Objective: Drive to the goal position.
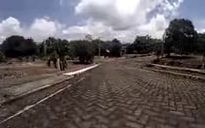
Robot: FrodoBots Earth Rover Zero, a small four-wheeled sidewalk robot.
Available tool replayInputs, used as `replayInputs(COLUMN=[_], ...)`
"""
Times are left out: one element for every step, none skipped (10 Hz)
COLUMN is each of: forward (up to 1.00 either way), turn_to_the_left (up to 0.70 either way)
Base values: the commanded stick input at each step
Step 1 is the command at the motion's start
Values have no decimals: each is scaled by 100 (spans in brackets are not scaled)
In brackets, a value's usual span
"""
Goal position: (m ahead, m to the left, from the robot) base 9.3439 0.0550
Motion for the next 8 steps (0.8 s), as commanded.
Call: replayInputs(forward=[70, 70, 70, 70, 70, 70, 70, 70], turn_to_the_left=[0, 0, 0, 0, 0, 0, 0, 0])
